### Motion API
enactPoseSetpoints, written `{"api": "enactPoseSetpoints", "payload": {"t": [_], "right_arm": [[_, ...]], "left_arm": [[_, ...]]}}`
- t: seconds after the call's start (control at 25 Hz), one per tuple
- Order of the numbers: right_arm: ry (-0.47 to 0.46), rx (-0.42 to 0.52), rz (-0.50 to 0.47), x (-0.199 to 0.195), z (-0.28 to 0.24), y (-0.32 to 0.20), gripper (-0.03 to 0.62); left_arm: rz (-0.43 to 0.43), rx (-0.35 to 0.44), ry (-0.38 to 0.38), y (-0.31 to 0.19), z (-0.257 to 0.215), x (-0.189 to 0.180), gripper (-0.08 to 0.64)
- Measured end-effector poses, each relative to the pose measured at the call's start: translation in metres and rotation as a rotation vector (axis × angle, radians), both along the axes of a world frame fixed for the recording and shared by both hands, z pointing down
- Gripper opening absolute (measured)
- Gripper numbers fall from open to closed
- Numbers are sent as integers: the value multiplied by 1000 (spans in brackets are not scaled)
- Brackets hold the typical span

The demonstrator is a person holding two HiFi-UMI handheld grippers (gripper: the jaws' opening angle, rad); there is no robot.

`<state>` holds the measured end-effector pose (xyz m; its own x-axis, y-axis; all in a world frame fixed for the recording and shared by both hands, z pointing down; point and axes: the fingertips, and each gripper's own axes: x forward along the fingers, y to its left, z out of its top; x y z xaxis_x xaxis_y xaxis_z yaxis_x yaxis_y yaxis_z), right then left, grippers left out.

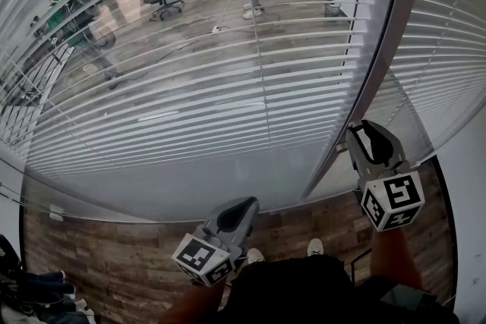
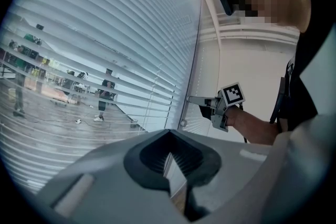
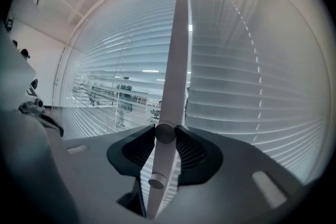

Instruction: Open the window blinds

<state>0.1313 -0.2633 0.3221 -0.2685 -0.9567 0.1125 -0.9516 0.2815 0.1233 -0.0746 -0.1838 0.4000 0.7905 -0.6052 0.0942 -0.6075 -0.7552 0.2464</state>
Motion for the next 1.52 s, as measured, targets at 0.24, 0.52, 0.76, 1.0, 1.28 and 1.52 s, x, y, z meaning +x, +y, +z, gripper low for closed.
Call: {"api": "enactPoseSetpoints", "payload": {"t": [0.24, 0.52, 0.76, 1.0, 1.28, 1.52], "right_arm": [[126, 14, 10, -2, 0, 0, 150], [246, 33, 28, -4, -1, -1, 149], [365, 62, 57, -7, 2, 1, 150], [410, 69, 68, -8, 2, 2, 150], [494, 70, 82, -6, 8, 1, 149], [569, 80, 97, -7, 7, 2, 149]], "left_arm": [[4, 6, 10, 1, 3, -1, 0], [-3, -2, 4, 1, -2, -1, 0], [0, 0, 8, 3, 0, 0, 0], [2, 2, 9, 4, 1, 0, 0], [1, -3, -2, 4, 2, 0, 0], [3, -2, -3, 4, 2, 0, 0]]}}
